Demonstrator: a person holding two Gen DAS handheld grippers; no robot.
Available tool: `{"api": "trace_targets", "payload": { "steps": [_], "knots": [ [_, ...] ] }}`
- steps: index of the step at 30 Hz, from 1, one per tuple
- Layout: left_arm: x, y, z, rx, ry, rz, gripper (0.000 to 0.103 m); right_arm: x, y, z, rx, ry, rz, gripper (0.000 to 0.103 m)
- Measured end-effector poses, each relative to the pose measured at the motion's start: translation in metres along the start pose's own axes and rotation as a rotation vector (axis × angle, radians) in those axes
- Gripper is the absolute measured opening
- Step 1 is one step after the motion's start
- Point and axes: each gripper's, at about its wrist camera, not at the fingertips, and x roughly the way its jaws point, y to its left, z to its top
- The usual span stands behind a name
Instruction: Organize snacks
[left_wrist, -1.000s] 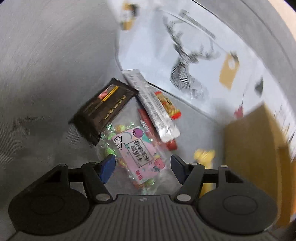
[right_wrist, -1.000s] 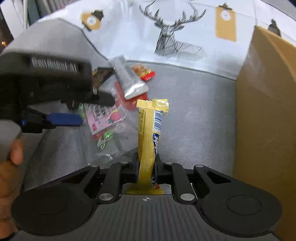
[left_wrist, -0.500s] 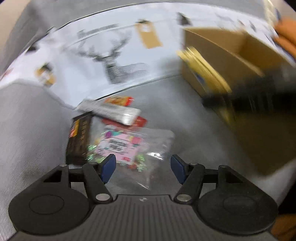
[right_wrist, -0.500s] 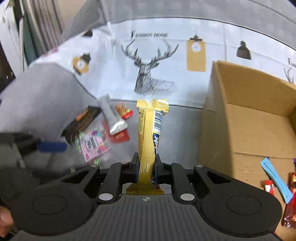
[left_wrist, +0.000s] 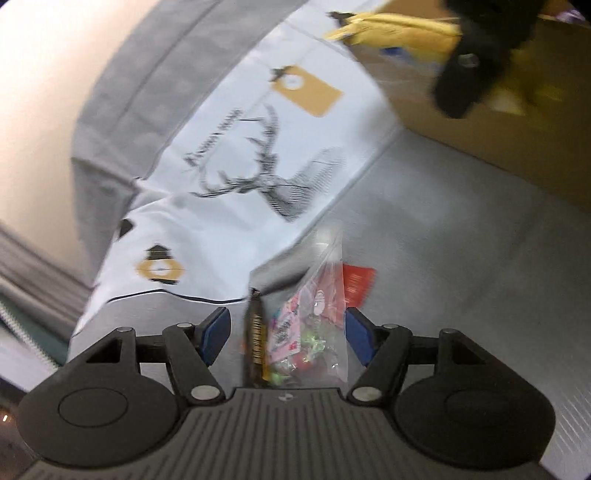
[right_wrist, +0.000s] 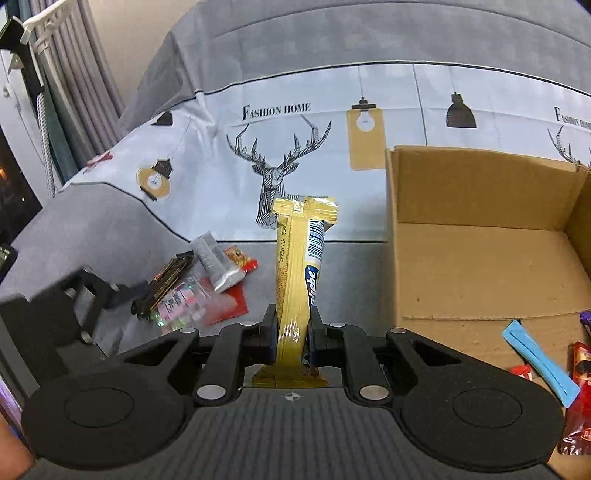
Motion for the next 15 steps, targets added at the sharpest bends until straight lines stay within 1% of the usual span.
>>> {"api": "trace_targets", "payload": {
  "steps": [2, 4, 5, 6, 8, 9, 12, 13, 15],
  "knots": [
    [0.004, 0.007, 0.008, -0.042, 0.013, 0.026, 0.073, -0.002, -0.004, 0.002, 0.016, -0.009, 0.004, 0.016],
    [0.004, 0.023, 0.016, -0.142, 0.012, 0.068, 0.071, -0.003, -0.007, 0.003, 0.027, -0.016, 0.01, 0.016],
    [0.002, 0.03, 0.019, -0.195, 0.003, 0.09, 0.068, -0.004, -0.008, 0.003, 0.029, -0.019, 0.012, 0.016],
    [0.001, 0.044, 0.021, -0.28, -0.003, 0.1, 0.064, -0.004, -0.008, 0.003, 0.029, -0.022, 0.015, 0.016],
    [0.005, 0.066, 0.02, -0.417, 0.018, 0.109, 0.063, -0.005, -0.009, 0.003, 0.028, -0.025, 0.02, 0.016],
    [0.011, 0.074, 0.017, -0.475, 0.054, 0.099, 0.063, -0.004, -0.01, 0.004, 0.028, -0.026, 0.021, 0.016],
    [0.041, 0.093, -0.003, -0.645, 0.211, -0.035, 0.063, -0.002, -0.011, 0.005, 0.033, -0.024, 0.024, 0.016],
    [0.046, 0.098, -0.009, -0.68, 0.228, -0.05, 0.063, 0.0, -0.011, 0.004, 0.035, -0.02, 0.025, 0.016],
    [0.052, 0.102, -0.014, -0.687, 0.222, -0.051, 0.063, 0.001, -0.01, 0.004, 0.035, -0.014, 0.028, 0.016]
  ]
}}
